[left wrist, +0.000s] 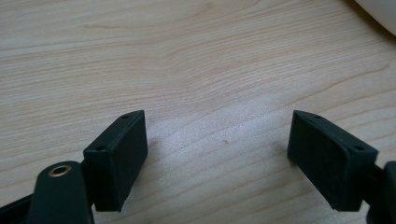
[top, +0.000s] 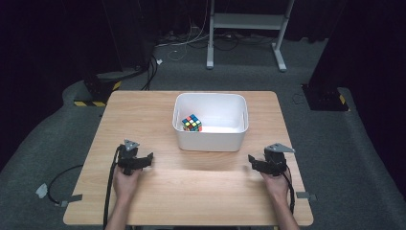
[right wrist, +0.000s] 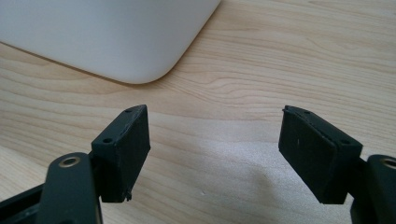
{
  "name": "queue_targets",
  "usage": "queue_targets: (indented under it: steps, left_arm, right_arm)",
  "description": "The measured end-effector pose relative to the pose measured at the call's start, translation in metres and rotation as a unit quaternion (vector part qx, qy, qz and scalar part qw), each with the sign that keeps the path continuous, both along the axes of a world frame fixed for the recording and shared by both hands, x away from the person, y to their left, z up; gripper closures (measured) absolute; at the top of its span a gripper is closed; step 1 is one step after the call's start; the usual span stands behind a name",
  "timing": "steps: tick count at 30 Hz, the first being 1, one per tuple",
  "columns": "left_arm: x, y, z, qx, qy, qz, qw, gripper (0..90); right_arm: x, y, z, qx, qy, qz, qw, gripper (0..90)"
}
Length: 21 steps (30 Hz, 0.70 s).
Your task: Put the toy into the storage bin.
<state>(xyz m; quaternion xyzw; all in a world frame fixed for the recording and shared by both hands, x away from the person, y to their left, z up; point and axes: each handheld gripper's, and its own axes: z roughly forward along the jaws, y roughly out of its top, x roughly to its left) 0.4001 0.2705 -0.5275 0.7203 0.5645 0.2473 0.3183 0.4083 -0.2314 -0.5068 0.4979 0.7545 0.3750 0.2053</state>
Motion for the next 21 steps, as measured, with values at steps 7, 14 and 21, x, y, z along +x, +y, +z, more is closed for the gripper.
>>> queue_targets:
  steps: [7, 14, 21]
  left_arm:
    - [0.0, 0.0, 0.0, 0.0, 0.0, 0.0, 1.0, 20.0]
    - [0.0, 0.0001, 0.0, 0.001, 0.0, 0.0, 1.0, 20.0]
    - [0.0, 0.0002, 0.0001, 0.001, 0.001, -0.001, 1.0, 20.0]
  right_arm:
    - [0.0004, -0.0023, -0.004, 0.0, 0.003, -0.005, 1.0, 24.4]
    - [0.0016, -0.0034, -0.0062, 0.001, 0.006, -0.01, 0.9999, 24.3]
    - [0.0033, -0.002, -0.009, -0.003, 0.009, -0.01, 0.9999, 24.4]
